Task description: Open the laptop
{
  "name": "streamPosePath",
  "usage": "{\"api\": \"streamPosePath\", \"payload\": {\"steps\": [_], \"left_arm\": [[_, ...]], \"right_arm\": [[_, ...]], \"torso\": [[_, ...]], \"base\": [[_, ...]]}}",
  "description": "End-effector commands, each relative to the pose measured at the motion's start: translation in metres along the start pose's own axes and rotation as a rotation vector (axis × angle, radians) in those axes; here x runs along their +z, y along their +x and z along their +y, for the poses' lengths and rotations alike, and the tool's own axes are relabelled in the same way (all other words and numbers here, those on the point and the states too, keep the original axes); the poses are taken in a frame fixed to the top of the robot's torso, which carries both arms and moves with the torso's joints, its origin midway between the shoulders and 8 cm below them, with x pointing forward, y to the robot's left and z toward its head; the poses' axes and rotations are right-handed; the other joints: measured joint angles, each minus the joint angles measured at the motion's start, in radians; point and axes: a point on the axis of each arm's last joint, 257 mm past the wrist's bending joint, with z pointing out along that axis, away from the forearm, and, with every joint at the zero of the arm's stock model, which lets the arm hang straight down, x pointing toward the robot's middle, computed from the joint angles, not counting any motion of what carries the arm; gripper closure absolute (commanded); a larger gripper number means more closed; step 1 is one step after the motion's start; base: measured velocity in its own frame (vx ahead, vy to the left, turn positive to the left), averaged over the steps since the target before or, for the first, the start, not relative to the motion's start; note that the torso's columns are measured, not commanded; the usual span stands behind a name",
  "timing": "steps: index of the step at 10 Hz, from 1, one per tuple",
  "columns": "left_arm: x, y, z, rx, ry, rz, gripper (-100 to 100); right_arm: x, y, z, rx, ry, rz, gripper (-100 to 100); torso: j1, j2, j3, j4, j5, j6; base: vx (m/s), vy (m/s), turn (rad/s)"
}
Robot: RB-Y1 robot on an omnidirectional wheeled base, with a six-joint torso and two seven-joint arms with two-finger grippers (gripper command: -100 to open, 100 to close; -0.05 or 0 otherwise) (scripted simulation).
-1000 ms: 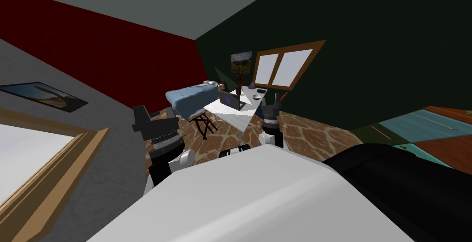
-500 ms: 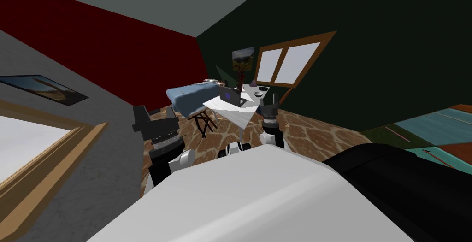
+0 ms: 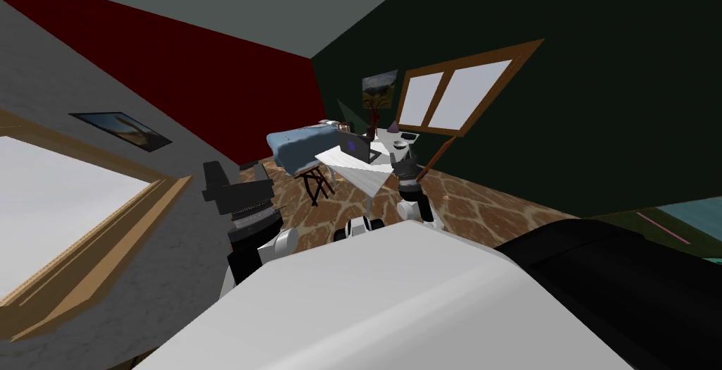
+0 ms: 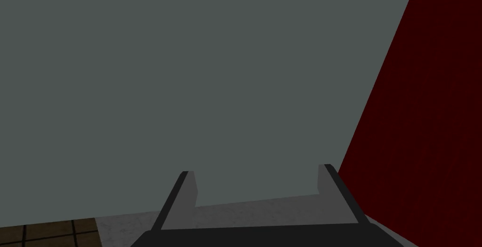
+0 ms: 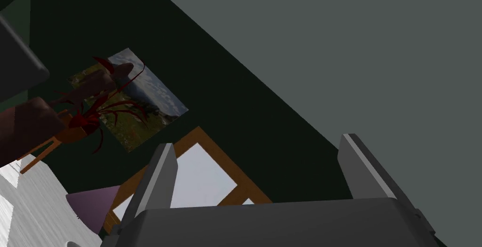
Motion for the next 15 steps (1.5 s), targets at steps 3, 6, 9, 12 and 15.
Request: {"api": "streamPosePath", "payload": {"steps": [3, 6, 9, 12, 15], "left_arm": [[0.000, 0.000, 0.000, 0.000, 0.000, 0.000, 0], [0.000, 0.000, 0.000, 0.000, 0.000, 0.000, 0], [0.000, 0.000, 0.000, 0.000, 0.000, 0.000, 0], [0.000, 0.000, 0.000, 0.000, 0.000, 0.000, 0], [0.000, 0.000, 0.000, 0.000, 0.000, 0.000, 0]], "right_arm": [[0.009, -0.007, -0.042, 0.176, 0.108, -0.016, -100], [0.013, -0.011, -0.067, 0.292, 0.169, -0.042, -100], [0.017, -0.015, -0.094, 0.414, 0.227, -0.076, -100], [0.018, -0.017, -0.107, 0.492, 0.256, -0.099, -100], [0.021, -0.020, -0.134, 0.622, 0.310, -0.145, -100]], "torso": [[0.002, -0.001, 0.000, 0.000, 0.001, 0.000], [0.001, 0.000, 0.000, 0.000, 0.000, 0.000], [0.000, 0.000, 0.000, 0.000, 0.000, 0.000], [0.001, -0.001, 0.000, 0.000, 0.000, 0.000], [-0.001, 0.000, 0.000, 0.000, 0.000, 0.000]], "base": [[-0.019, -0.062, 0.146], [-0.027, -0.069, 0.158], [-0.025, -0.082, 0.175], [-0.017, -0.069, 0.103], [-0.022, -0.089, 0.168]]}}
